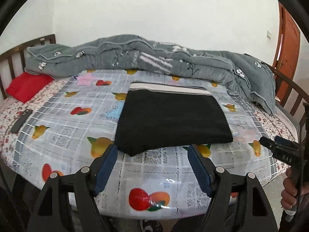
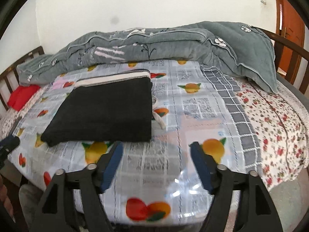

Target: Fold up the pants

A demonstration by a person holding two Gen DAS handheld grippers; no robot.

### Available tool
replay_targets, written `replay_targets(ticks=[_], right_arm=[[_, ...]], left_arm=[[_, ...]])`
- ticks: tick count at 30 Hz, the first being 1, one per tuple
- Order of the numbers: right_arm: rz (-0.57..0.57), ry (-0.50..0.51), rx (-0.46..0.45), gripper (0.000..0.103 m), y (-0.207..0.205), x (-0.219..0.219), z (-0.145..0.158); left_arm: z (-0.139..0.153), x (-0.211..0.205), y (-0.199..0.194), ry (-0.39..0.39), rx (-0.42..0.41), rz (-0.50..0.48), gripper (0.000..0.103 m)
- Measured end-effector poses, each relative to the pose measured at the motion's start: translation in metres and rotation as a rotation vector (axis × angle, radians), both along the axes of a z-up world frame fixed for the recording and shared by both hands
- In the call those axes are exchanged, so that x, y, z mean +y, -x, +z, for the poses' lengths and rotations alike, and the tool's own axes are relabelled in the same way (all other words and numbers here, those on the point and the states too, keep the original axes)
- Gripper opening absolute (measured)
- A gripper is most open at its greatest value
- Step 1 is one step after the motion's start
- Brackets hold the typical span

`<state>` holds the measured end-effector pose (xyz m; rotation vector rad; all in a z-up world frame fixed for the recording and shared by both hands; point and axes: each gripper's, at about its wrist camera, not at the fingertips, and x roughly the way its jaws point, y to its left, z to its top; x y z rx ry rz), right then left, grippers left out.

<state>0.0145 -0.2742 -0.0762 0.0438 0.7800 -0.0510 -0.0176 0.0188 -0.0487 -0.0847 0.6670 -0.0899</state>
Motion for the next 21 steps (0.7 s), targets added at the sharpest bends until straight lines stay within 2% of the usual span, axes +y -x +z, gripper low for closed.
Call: replay_targets(ticks=[1, 2, 5, 21], right_arm=[[-0.004, 0.018, -0.013, 0.089, 0.006, 0.002, 0.004], [-0.009, 0.034, -0.032, 0.093, 0.012, 0.003, 0.008], [-0.011, 0.060, -0.059, 0.097, 0.027, 0.006, 0.018], [-0.023, 0.046, -0.088, 0.097, 0.064, 0.012, 0.033]], left_arm=[[0.003, 0.000, 0.005, 0.002, -0.008, 0.004, 0.077], [0.008, 0.001, 0.011, 0.005, -0.016, 0.010, 0.078], [0.014, 0.003, 0.020, -0.001, -0.018, 0.021, 0.079], [0.017, 0.010, 0.027, 0.006, -0.025, 0.031, 0.080]])
